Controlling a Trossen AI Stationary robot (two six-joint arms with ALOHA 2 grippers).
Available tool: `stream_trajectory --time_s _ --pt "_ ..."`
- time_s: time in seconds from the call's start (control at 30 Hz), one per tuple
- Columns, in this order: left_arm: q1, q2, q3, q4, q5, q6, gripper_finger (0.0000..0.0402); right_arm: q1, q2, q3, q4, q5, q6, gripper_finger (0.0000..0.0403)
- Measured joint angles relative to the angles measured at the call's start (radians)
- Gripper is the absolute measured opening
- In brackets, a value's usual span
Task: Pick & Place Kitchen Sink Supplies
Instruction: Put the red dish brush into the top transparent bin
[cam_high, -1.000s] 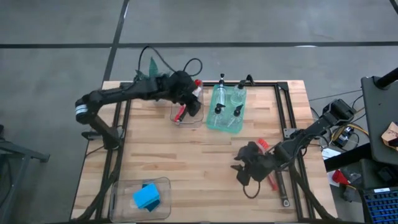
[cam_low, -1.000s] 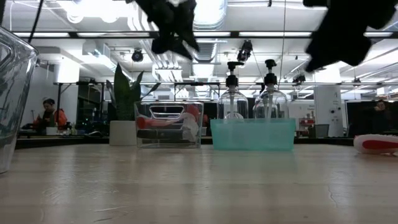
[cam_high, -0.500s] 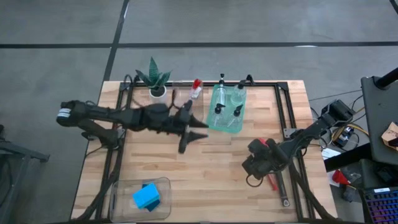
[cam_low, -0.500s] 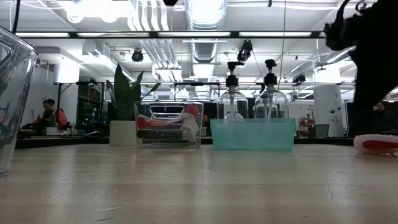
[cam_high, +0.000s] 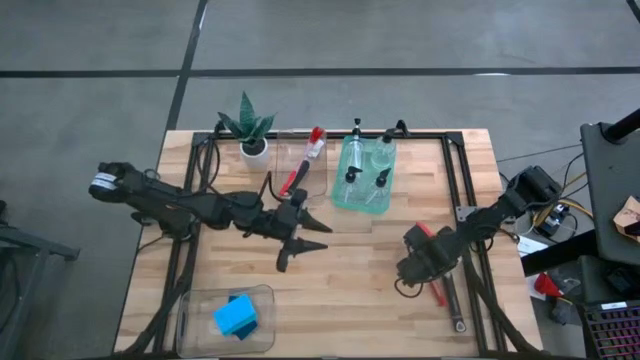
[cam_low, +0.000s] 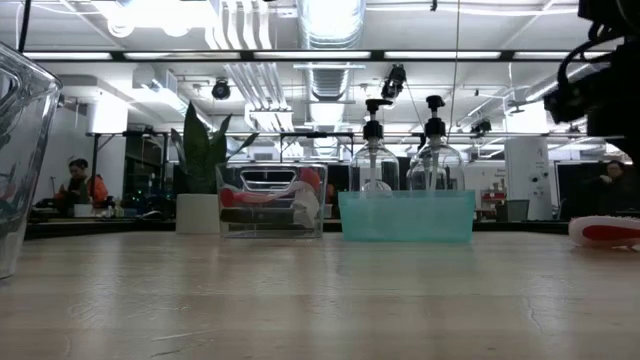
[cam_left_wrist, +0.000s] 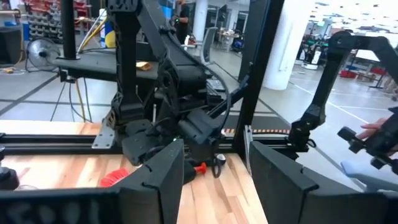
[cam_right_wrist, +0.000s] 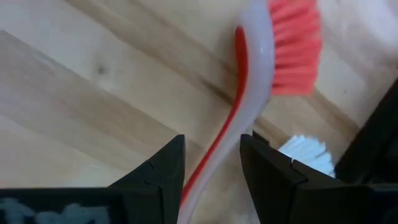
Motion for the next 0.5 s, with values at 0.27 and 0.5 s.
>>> stream_trajectory --time_s 0.27,0.5 --pt "-0.007 0.001 -0.021 0.015 0.000 0.000 0.0174 0.000 0.079 0.000 0.018 -0.049 -0.014 0.0155" --pt "-0.009 0.001 -0.036 0.050 0.000 -0.004 0.0174 0.000 0.147 -0.002 0.009 -0.071 -0.068 0.0144"
